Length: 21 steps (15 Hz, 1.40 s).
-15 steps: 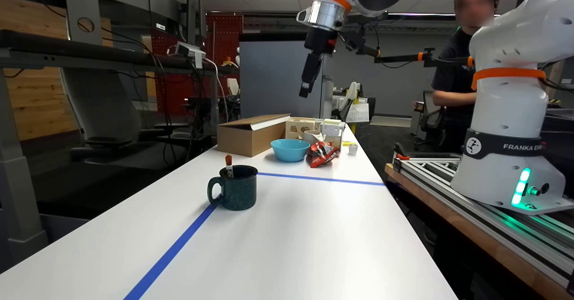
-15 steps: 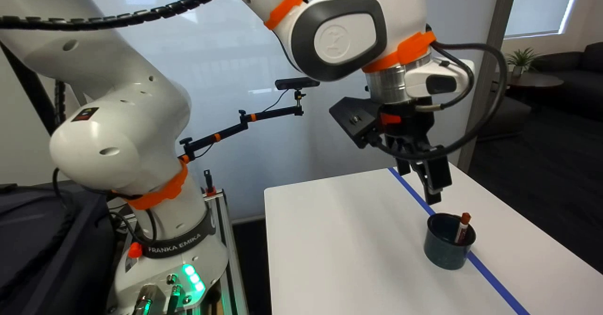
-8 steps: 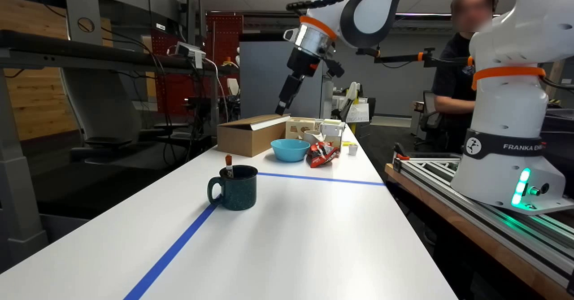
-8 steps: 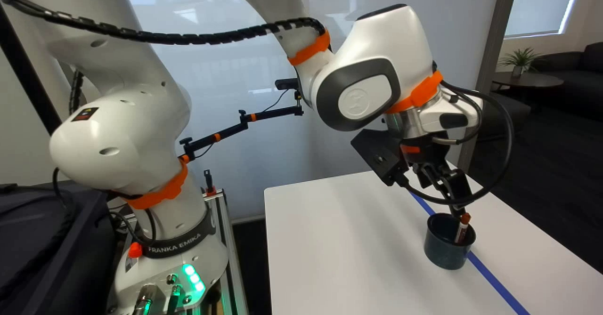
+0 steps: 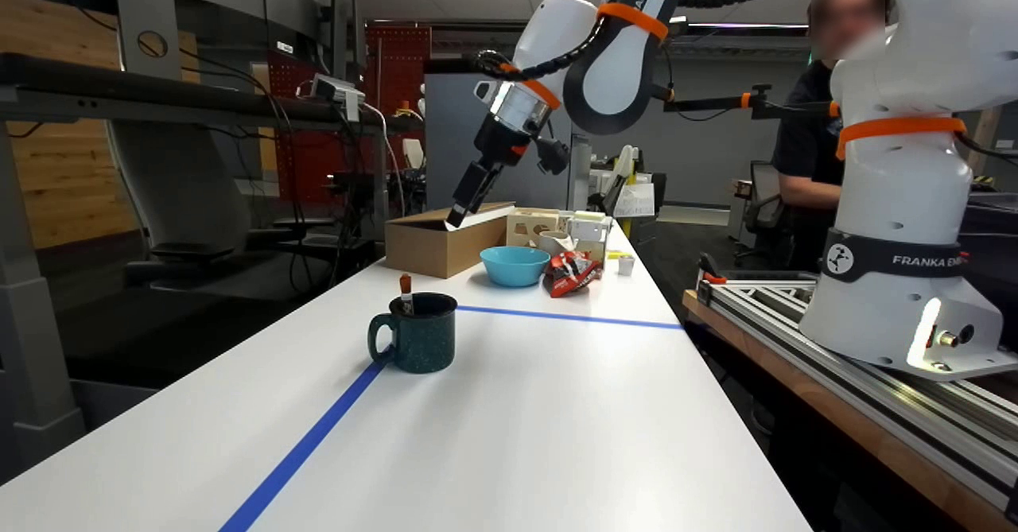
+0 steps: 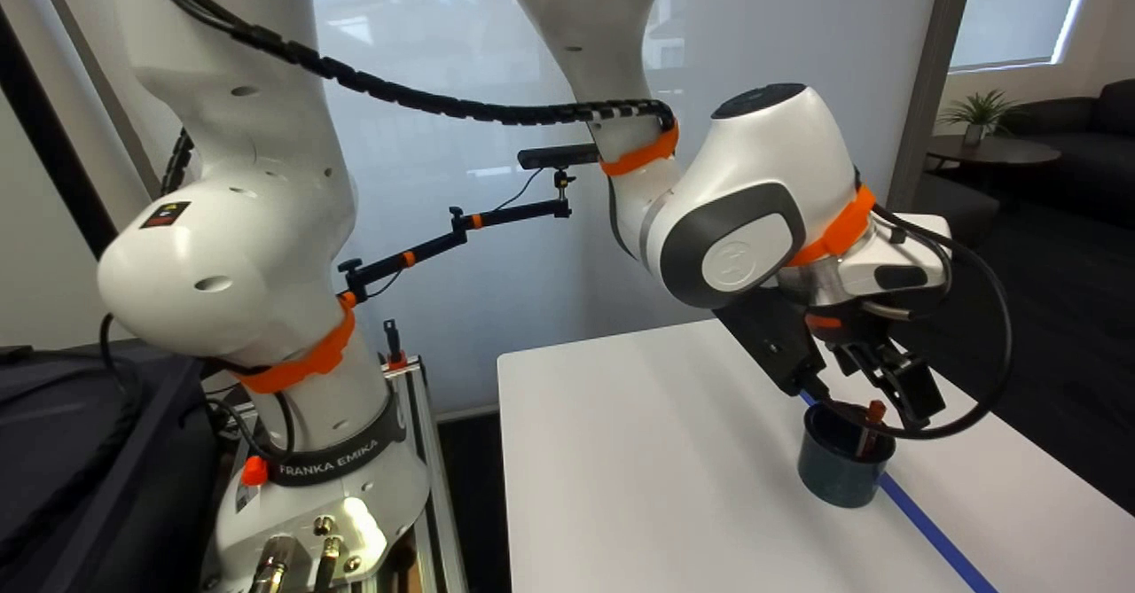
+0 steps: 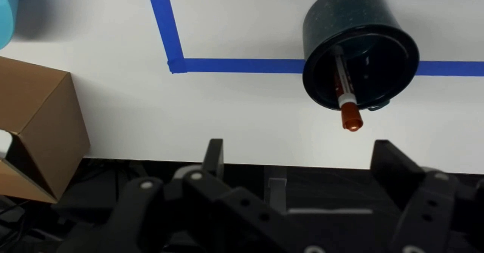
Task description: Remove the marker from the mug and put it on the table inside the border
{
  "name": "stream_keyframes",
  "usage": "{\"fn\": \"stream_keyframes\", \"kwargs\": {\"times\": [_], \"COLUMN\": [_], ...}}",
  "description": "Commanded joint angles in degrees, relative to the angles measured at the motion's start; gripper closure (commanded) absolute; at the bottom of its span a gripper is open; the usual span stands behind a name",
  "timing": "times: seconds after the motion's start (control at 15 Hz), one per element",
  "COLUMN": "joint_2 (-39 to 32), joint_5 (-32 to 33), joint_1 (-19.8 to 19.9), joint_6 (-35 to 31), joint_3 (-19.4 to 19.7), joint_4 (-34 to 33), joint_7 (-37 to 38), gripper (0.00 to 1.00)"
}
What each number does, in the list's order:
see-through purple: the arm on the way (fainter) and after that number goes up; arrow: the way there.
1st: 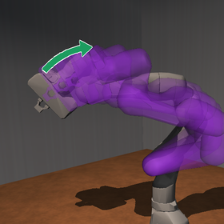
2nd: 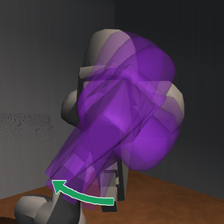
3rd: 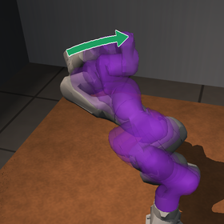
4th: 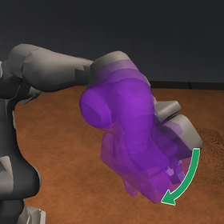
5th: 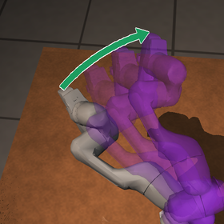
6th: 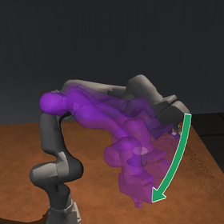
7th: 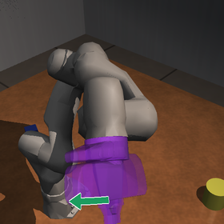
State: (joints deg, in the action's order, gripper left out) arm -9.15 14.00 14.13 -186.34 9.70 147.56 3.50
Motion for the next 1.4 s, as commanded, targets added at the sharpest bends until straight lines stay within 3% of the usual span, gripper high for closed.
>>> {"fn": "stream_keyframes", "kwargs": {"times": [0.0,0.4,0.47,0.87,1.33], "joint_2": [-4.9,-9.4,-7.4,-8.9,-10.9], "joint_5": [-0.5,-2.6,-4.8,-5.2,-8.7], "joint_1": [-4.9,-11.1,-7.8,-9.7,-8.3], "joint_6": [-2.6,-2.3,-1.7,-1.7,-9.4], "joint_3": [3.3,5.3,2.1,3.5,2.5], "joint_4": [-2.7,-5.7,-3.7,-5.1,-6.3], "joint_7": [0.7,2.3,-2.1,-1.4,-4.5], "gripper": [0.00,0.00,0.00,0.00,0.00]}}
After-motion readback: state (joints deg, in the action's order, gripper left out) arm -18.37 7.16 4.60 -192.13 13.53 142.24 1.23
